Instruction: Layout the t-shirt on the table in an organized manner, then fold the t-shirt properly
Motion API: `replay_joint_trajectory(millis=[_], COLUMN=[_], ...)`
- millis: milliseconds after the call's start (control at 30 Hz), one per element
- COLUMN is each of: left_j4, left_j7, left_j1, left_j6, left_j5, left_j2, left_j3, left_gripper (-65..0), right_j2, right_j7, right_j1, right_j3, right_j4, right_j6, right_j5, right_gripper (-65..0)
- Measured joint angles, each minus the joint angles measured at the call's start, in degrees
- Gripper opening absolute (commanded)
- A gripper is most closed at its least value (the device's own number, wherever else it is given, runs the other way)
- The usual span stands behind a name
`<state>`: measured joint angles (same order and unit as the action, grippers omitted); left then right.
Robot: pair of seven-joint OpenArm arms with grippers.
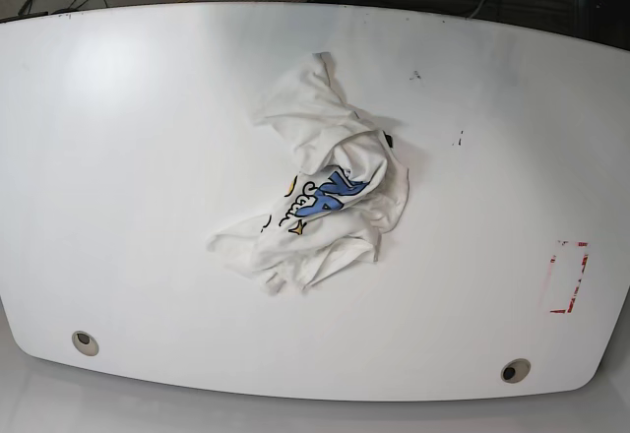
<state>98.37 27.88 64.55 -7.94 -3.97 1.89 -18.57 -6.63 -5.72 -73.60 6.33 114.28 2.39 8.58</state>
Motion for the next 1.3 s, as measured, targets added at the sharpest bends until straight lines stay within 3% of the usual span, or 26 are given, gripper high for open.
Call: replay_joint_trajectory(millis=[400, 767, 1133, 1300], left_j4=[0.0, 0.0, 0.0, 0.0], left_j7=[-0.1, -0.4, -0.5, -3.6], left_j1=[-5.7, -10.8, -15.2, -17.7], left_j6=[0.2, 0.0, 0.2, 0.2], left_j5=[-1.5, -1.5, -1.5, -1.5], left_j2=[0.0, 0.0, -0.1, -0.1], left_j3=[-1.3, -1.3, -1.3, -1.3], left_gripper=[-26.6, -26.6, -26.6, -26.6], right_j2=[2.1, 10.7, 17.1, 20.0], right_j7=[0.0, 4.9, 5.3, 5.5], right_j1=[5.1, 12.0, 15.2, 17.3], right_j3=[2.3, 2.6, 5.8, 5.7], right_j4=[-0.1, -0.3, -0.3, -0.3], right_j6=[0.5, 0.1, 0.1, 0.4], right_j5=[-5.0, -13.0, -21.3, -26.4], right_gripper=[-34.1, -34.1, -34.1, -34.1])
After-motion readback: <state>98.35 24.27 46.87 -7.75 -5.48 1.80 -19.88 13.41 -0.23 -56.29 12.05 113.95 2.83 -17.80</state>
